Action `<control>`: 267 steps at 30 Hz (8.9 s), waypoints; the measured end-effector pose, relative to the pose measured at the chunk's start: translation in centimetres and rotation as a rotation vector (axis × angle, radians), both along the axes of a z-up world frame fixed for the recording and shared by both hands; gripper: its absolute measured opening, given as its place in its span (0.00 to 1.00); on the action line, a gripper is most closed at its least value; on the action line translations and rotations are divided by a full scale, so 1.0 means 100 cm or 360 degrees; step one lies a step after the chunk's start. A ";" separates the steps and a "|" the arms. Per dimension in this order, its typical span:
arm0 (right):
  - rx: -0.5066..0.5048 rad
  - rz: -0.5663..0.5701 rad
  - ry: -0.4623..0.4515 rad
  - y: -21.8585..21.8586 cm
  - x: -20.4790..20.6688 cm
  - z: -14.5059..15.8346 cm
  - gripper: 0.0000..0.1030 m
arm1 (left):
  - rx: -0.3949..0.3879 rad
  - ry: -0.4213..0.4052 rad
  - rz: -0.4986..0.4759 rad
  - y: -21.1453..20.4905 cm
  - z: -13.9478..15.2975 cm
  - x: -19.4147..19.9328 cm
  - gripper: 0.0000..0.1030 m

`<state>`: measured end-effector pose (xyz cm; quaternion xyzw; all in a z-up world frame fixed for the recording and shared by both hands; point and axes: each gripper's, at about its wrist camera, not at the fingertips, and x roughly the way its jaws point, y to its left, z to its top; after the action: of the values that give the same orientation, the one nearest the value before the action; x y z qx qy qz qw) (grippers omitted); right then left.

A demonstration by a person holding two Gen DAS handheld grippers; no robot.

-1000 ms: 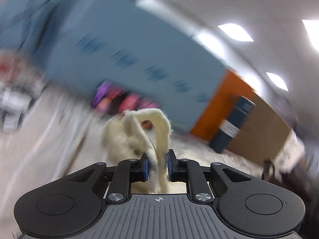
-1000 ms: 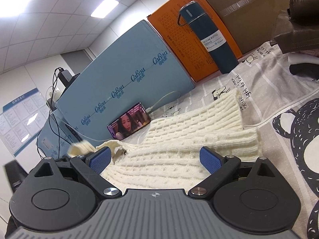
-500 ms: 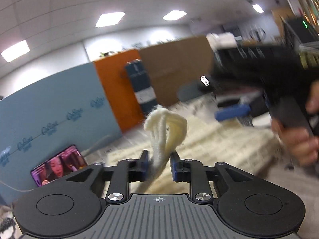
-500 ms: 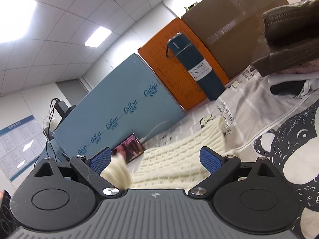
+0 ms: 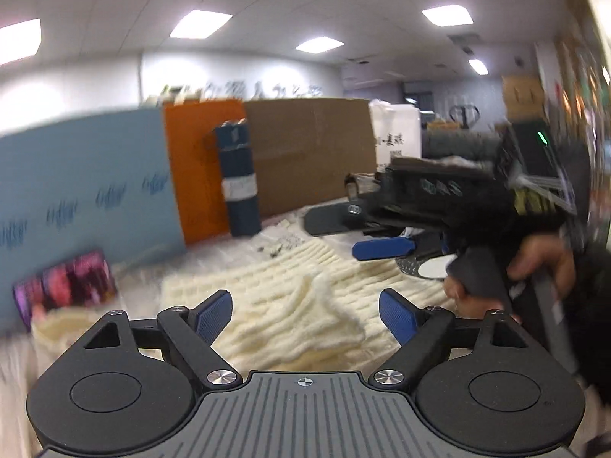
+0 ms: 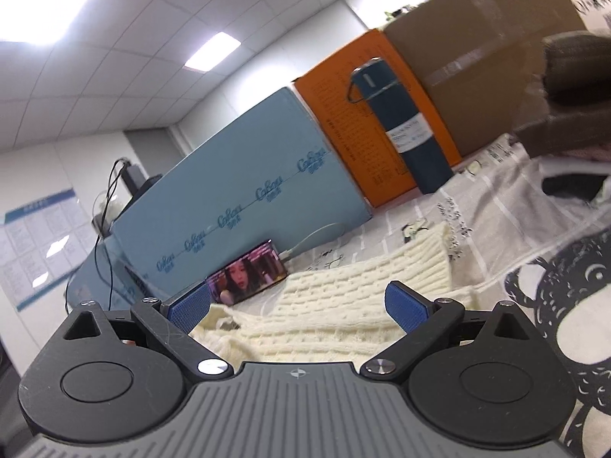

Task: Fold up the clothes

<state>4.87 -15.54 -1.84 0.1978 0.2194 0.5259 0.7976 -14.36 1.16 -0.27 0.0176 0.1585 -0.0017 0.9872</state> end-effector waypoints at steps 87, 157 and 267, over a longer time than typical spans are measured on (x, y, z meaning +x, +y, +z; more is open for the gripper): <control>-0.0666 0.0213 0.0111 0.108 0.054 0.018 0.38 | 0.0213 0.0174 0.0431 0.079 0.013 0.048 0.94; -0.1136 0.0439 -0.1391 -0.010 -0.082 -0.011 0.24 | 0.1309 0.0235 -0.0569 0.009 -0.034 -0.014 0.23; -0.0491 0.0578 -0.0550 -0.041 -0.023 0.008 0.33 | -0.0530 0.0282 -0.1262 0.122 -0.008 0.041 0.35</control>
<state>2.59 -19.63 -1.03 -0.0609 0.1893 0.6464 0.7366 -10.26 13.39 -1.11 -0.0824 0.2212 -0.4075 0.8822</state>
